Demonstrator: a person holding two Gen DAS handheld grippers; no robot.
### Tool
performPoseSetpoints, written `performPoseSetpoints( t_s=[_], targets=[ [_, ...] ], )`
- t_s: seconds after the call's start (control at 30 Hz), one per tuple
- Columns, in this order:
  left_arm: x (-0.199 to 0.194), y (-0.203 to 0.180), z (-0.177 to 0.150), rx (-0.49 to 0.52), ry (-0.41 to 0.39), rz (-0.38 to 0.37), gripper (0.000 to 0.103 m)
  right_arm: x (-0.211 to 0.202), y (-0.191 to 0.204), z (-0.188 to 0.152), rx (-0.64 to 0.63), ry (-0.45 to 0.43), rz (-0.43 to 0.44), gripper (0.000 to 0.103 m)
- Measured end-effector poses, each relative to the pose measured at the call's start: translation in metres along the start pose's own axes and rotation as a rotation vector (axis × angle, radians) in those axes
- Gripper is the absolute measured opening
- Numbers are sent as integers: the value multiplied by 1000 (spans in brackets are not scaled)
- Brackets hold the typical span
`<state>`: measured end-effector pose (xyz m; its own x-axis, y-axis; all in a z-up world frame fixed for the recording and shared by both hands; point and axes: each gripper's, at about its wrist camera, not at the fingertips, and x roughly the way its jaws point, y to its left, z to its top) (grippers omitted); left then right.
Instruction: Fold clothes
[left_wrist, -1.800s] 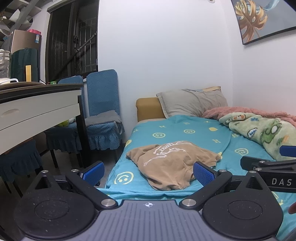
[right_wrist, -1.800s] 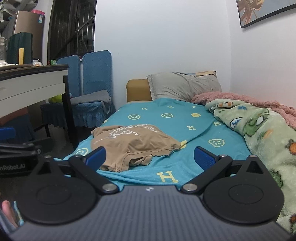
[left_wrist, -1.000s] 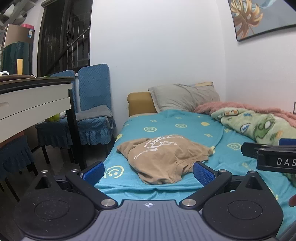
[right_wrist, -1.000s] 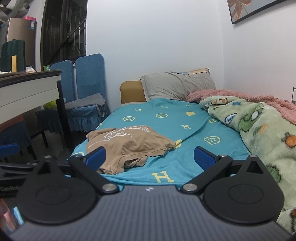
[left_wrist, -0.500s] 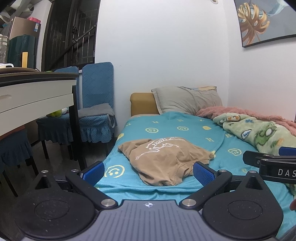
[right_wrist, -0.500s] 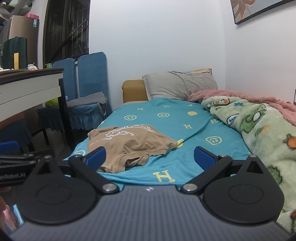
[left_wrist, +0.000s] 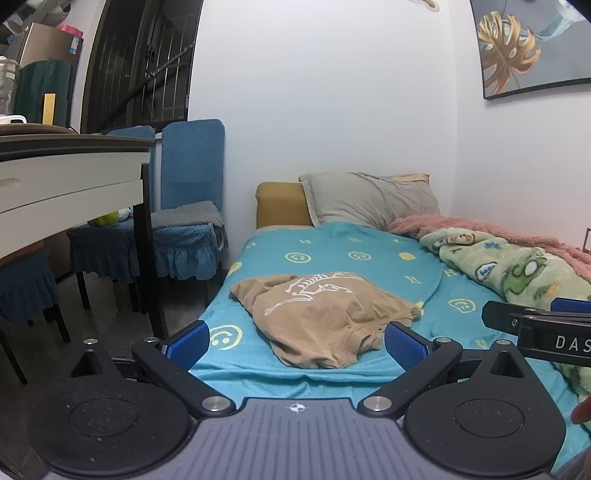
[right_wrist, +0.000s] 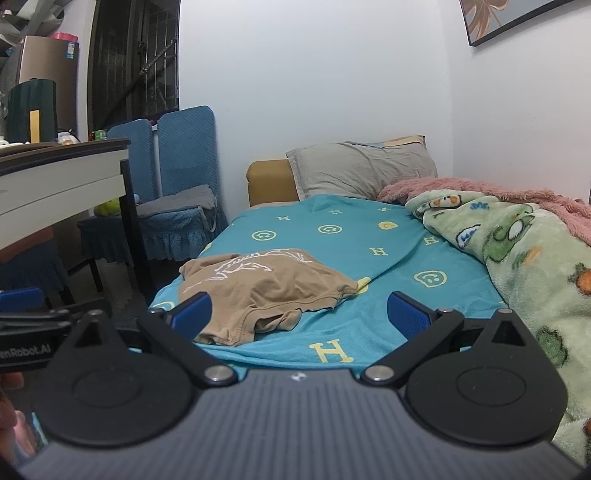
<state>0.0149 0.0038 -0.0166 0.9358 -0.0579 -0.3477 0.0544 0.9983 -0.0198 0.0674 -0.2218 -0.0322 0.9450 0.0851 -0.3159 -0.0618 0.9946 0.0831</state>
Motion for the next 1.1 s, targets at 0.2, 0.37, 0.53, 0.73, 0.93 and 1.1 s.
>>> performPoseSetpoints(
  t_s=[0.2,0.37,0.53,0.73,0.93,1.1],
  targets=[
    [15,1,0,-10,52,-16,100,4,-20,10,119,-8,-6,103],
    [48,-1,6,31,123,-31,98,9,-43,38,216,-112,-64,103],
    [96,-16,13,113,178,-57,95,27,-65,68,258,-167,-60,103],
    [177,-32,15,158,293,-112,92,65,-75,56,232,-53,-46,103],
    [235,-39,-10,172,337,-171,86,86,-86,25,389,65,12,103],
    [269,-41,-36,167,375,-187,65,109,-77,17,320,83,-22,103]
  ],
)
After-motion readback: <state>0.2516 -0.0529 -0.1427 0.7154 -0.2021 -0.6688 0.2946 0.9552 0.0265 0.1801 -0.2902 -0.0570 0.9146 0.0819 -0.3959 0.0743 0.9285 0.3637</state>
